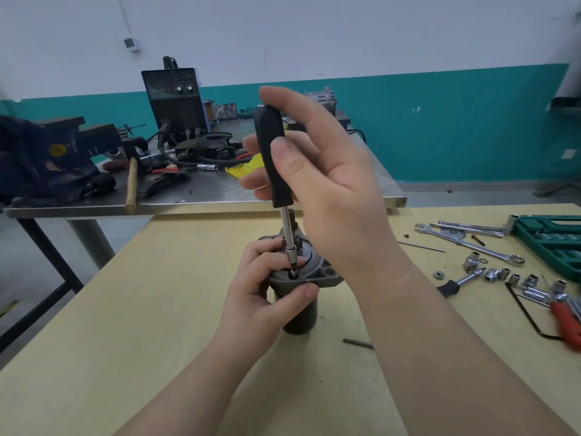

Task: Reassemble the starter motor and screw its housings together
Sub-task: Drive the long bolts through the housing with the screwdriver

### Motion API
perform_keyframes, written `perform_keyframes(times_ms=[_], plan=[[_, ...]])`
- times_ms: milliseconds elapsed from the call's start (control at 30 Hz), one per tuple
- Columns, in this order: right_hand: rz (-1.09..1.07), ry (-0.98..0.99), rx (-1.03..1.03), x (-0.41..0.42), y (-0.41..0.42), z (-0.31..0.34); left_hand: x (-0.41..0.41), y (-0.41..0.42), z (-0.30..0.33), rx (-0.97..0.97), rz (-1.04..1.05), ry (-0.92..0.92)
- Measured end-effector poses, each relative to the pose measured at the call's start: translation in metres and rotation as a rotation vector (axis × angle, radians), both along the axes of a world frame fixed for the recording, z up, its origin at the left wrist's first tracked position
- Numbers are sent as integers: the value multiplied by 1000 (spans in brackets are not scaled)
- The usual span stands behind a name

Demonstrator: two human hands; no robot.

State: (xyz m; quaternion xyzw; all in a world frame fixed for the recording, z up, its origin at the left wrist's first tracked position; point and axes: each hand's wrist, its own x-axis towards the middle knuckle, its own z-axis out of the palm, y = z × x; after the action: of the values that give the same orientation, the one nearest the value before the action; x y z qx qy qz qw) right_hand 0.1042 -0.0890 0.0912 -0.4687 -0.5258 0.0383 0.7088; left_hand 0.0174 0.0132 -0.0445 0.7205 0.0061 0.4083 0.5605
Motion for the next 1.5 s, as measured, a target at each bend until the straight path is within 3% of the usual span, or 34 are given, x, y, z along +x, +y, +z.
perform_keyframes(times_ms=[400, 600, 833, 1067, 1333, 1500], plan=[[-94, -10, 46, 3, 5, -1, -3, -1, 1, 7, -21, 14], [-24, 59, 44, 2, 1, -2, -2, 1, -2, 41, -9, 21], [-154, 13, 55, 5, 5, -1, 0, 4, -5, 112, 20, 13], [-72, 60, 53, 7, 2, -3, 0, 6, -8, 156, 28, 16], [-139, -52, 62, 4, 6, -1, 3, 7, -7, 158, 29, 21], [-43, 3, 72, 6, 4, -2, 1, 11, -9, 211, 3, 42]])
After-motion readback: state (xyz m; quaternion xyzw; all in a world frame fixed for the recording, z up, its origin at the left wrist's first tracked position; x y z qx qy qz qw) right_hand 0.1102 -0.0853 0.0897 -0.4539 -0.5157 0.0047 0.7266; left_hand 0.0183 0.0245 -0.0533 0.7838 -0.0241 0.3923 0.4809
